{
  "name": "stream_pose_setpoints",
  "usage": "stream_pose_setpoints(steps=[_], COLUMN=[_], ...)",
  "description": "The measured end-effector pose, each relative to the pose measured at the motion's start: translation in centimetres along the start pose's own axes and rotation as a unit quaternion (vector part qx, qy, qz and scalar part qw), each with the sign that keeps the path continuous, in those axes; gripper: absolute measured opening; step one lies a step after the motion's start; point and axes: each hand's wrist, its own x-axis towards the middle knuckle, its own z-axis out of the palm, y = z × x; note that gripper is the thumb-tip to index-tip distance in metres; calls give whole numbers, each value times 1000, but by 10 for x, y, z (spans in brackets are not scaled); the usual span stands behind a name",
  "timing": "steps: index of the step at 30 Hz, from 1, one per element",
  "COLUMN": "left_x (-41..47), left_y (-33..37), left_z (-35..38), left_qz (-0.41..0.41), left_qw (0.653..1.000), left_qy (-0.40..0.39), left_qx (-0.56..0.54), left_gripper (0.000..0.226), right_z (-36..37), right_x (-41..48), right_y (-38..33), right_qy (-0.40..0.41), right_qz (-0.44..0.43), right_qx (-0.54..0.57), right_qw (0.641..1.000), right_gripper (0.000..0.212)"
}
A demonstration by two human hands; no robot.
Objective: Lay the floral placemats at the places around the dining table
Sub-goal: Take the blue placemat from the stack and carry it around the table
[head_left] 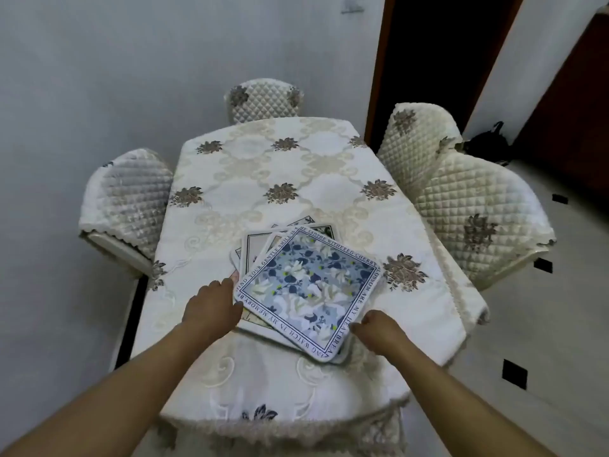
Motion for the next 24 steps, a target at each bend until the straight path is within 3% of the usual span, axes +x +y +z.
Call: stream_pose_setpoints(steps=[5,9,13,18,24], left_x=[43,66,82,82,62], left_y=[-1,0,-1,-6,-16], left_z=[31,54,59,55,41], left_qz=[-28,-40,-90,-74,-63], left_qw=[989,975,966,965,972], left_qy=[-78,-72,-34,27,-42], left_qx=[-119,-205,-242,-252,-224], left_gripper=[55,58,41,15,6], right_z=[27,39,45,59,61], right_x=[28,35,35,29,14], right_y=[5,5,1,-4,-4], right_qy=[17,69,129,116,141], right_qz=[48,55,54,86,76], right_qx=[94,123,184,267,204], right_qw=[994,989,973,953,966], right_gripper=[24,20,17,24,25])
